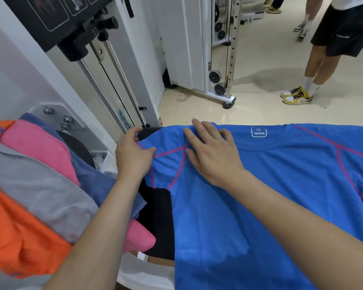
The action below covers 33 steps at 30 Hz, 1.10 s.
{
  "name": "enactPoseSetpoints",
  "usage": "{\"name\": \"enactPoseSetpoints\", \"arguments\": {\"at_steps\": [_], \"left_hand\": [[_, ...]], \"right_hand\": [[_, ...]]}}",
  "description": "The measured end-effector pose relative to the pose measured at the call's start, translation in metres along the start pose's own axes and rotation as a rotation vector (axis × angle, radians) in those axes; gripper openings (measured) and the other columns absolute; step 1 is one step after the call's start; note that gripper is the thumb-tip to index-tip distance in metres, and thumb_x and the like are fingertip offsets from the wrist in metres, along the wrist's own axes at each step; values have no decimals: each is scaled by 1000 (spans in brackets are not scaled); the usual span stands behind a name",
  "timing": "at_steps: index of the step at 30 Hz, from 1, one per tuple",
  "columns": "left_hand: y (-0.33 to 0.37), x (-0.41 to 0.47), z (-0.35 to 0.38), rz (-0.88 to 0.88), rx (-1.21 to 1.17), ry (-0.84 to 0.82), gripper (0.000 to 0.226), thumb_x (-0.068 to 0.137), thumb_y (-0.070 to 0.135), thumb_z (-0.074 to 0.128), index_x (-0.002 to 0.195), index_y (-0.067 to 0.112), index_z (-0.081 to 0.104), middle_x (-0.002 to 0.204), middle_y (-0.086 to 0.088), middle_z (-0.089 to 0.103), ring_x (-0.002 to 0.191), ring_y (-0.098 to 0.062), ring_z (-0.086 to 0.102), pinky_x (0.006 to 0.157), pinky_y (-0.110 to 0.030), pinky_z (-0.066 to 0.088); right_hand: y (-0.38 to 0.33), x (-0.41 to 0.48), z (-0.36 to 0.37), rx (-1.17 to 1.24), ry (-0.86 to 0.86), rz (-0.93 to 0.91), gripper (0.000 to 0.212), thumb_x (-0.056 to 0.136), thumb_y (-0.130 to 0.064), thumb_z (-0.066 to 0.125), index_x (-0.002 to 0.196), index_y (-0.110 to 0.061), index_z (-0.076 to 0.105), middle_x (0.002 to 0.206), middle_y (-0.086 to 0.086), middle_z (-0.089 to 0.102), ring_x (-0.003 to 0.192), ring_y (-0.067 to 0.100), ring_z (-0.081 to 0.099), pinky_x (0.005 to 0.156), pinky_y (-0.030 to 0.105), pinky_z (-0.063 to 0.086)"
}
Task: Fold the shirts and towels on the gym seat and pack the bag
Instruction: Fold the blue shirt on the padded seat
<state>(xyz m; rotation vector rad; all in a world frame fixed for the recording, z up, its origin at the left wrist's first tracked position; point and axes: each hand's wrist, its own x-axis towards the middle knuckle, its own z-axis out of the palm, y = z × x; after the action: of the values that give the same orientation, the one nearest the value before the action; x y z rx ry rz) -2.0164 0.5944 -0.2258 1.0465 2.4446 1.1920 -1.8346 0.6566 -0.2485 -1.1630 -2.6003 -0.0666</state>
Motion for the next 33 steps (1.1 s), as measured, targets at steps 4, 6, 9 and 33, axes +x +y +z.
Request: {"name": "enactPoseSetpoints", "arguments": {"at_steps": [4, 6, 9, 33], "left_hand": [[0, 1, -3, 90, 214, -11, 30, 79, 17, 74, 108, 19, 67, 108, 1, 64, 109, -23, 56, 89, -29, 40], [-1, 3, -5, 43, 217, -21, 12, 79, 23, 73, 88, 19, 68, 91, 7, 63, 98, -23, 59, 77, -29, 41], [0, 1, -12, 81, 232, -41, 10, 81, 22, 65, 82, 17, 57, 85, 5, 60, 86, -24, 56, 69, -29, 35], [2, -42, 32, 658, 282, -140, 44, 83, 26, 66, 125, 15, 61, 136, -8, 52, 122, -22, 47, 102, -21, 32]], "right_hand": [[2, 0, 13, -46, -74, -13, 68, 94, -59, 19, 151, -22, 31, 159, 4, 26, 146, 23, 24, 111, 55, 16], [2, 0, 16, -58, -93, -24, 70, 94, -62, 16, 153, -25, 23, 161, 3, 19, 148, 22, 18, 114, 57, 10], [2, 0, 16, -58, -115, -14, 71, 94, -63, 14, 154, -27, 18, 162, 2, 14, 149, 22, 13, 115, 57, 5], [-27, -24, -12, 856, 148, 491, 56, 86, -12, 62, 135, -26, 41, 71, -1, 66, 72, 25, 62, 72, 41, 49]]}}
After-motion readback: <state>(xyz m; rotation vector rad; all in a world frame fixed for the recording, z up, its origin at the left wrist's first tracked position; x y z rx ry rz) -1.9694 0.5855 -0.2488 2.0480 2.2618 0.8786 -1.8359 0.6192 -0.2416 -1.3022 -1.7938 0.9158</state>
